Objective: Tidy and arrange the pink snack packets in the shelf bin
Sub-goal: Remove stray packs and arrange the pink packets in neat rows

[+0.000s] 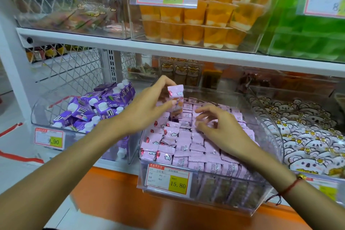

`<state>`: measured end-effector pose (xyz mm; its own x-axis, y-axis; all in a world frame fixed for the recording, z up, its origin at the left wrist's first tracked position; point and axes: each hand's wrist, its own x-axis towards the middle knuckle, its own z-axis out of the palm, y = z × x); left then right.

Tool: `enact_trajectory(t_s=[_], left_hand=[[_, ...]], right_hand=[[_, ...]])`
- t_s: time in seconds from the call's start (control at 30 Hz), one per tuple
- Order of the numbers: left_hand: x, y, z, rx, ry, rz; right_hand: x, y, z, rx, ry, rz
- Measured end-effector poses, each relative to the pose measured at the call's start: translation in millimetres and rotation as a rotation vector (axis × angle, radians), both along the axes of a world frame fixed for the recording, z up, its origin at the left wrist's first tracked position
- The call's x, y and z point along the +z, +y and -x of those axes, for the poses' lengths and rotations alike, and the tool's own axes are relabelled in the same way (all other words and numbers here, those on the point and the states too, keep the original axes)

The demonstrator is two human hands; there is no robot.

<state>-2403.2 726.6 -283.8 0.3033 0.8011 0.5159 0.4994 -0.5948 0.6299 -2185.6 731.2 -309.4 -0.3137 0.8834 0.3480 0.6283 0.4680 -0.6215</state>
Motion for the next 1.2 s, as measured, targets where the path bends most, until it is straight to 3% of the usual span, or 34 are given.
enact_trajectory(t_s=[0.33,0.47,0.57,0.7,0.87,0.97,1.1,1.2], left_hand=[[11.0,4.7,13.1,-0.108,-0.058,0.172],[3.2,11.4,10.6,0.074,0.371,-0.006],[7.5,18.1,3.3,0.132,0.564,-0.152],[13.2,30.0,-4.3,0.197,0.744,-0.135],[12.5,43.3,-7.7,0.097,1.057,-0.030],[11.4,45.9,-5.2,0.082,1.009,0.007],[6.9,46.7,-2.6,0.159,0.613,-0.015],[9.9,56.1,-5.7,0.211,0.659,-0.019]], right_hand=[[2.5,-6.8,9.2,0.142,-0.588,-0.003],[5.7,-4.2,7.2,0.094,-0.677,-0.047],[4.6,-4.0,5.3,0.101,-0.646,0.002],[1.0,-3.7,3.2,0.099,-0.589,0.001],[-1.7,-2.9,3.6,0.100,-0.568,-0.025],[0.6,-1.0,3.1,0.116,-0.556,-0.024],[7.0,6.2,9.3,0.085,-0.448,-0.156],[4.1,14.7,16.0,0.111,-0.487,-0.050]])
